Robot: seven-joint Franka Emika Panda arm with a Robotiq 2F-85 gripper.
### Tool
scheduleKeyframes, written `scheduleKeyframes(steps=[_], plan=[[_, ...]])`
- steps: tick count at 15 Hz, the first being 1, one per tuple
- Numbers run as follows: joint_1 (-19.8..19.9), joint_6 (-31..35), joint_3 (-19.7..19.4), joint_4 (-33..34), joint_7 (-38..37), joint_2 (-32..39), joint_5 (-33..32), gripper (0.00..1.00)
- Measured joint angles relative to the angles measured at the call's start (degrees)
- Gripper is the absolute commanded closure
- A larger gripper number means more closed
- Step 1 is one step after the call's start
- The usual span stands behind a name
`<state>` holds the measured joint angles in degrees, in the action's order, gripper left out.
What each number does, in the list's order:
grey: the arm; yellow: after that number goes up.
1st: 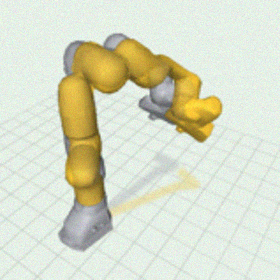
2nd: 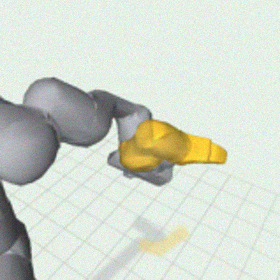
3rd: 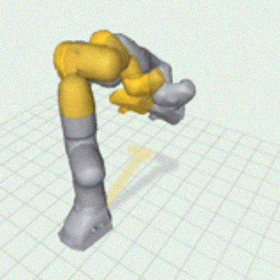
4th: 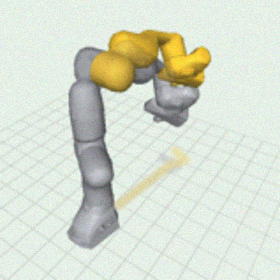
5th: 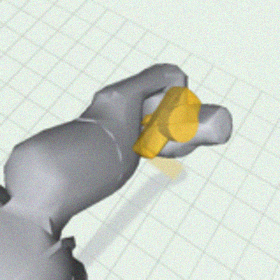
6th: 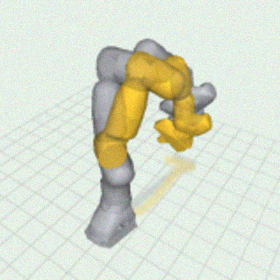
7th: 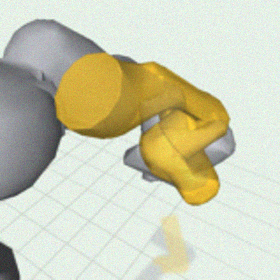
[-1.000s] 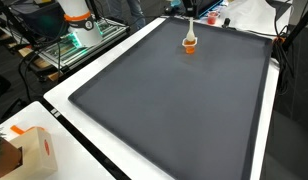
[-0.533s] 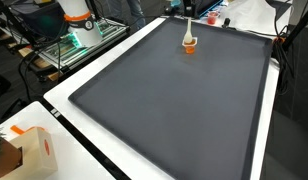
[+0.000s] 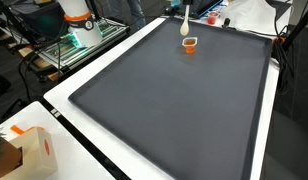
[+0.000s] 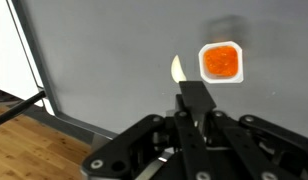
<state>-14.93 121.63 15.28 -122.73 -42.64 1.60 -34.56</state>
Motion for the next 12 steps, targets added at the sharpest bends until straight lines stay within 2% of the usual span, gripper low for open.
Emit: scheduleKeyframes(steps=[6,12], plan=[[-4.8,-12.74,1.21,6.53,-16.5,8.79,-13.13,0.97],[-8.54,-22.15,0.75,13.51,-26.28,18.45,-19.81,0.97]])
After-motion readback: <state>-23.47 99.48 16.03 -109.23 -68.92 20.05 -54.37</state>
